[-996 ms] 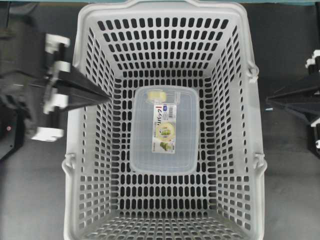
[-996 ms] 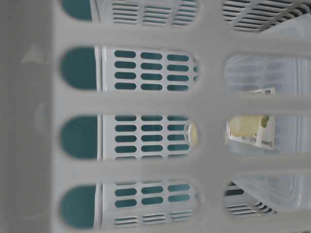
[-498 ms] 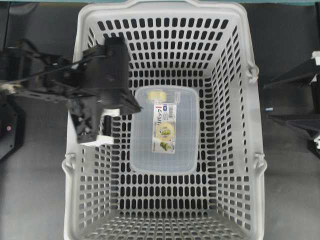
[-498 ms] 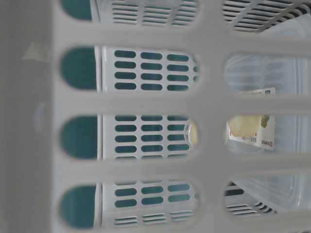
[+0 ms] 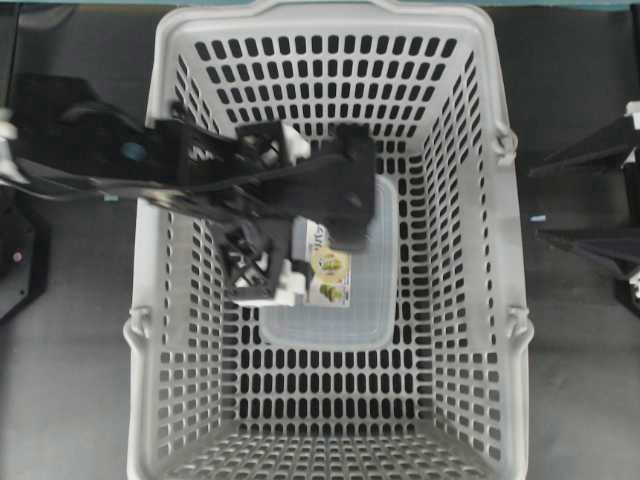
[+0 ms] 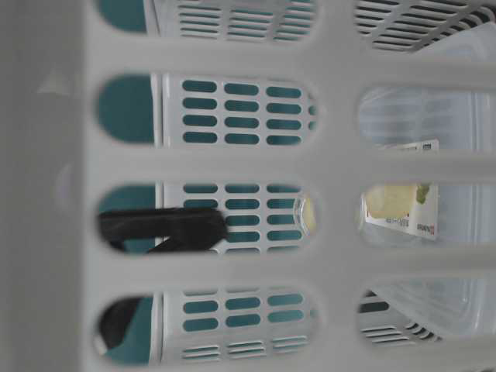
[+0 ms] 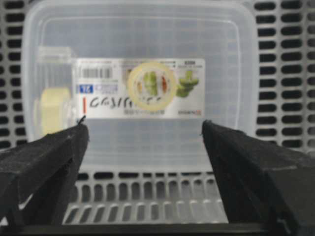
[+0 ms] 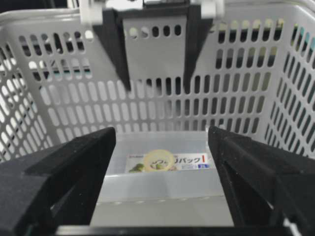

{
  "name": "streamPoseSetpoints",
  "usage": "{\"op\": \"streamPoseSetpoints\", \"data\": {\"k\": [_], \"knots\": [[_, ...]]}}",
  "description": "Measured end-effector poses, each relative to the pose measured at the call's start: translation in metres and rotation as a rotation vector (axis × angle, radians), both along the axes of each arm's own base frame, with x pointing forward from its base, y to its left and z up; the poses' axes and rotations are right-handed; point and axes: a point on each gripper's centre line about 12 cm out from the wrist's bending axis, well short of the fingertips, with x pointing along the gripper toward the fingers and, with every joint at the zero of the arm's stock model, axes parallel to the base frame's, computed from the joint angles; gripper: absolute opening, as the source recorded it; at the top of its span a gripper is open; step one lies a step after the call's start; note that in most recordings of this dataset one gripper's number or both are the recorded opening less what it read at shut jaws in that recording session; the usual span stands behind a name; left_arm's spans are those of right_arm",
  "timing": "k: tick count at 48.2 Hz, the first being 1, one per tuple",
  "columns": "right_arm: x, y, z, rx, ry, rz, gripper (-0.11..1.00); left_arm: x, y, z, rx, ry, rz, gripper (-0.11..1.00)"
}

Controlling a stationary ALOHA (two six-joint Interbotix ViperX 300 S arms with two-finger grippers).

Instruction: Pick up the cellophane tape from the shopping basket with the left arm.

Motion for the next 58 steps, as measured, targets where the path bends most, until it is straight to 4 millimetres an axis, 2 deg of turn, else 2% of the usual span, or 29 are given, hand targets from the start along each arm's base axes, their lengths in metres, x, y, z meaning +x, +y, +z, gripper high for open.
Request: {"op": "streamPoseSetpoints", "data": {"k": [12,26,43,58], "knots": [[0.000,0.000,0.000,0.000,-0.002,0.002,0.74,0.026,-0.010,-0.028,0.017,0.066,-0.050,0.91],[0.000,0.000,0.000,0.000,-0.002,0.002,0.74,0.035,-0.016,-0.064,0.023,0.146,-0.067,0.91],[0.000,0.001,0.000,0.000,-0.003,0.005,0.74,0.039,-0.005,-0.075,0.023,0.163,-0.044,0.91],[0.000,0.001,0.001,0.000,-0.005,0.005,0.73,0.038,-0.008,-0.094,0.023,0.188,-0.051,0.91]]}}
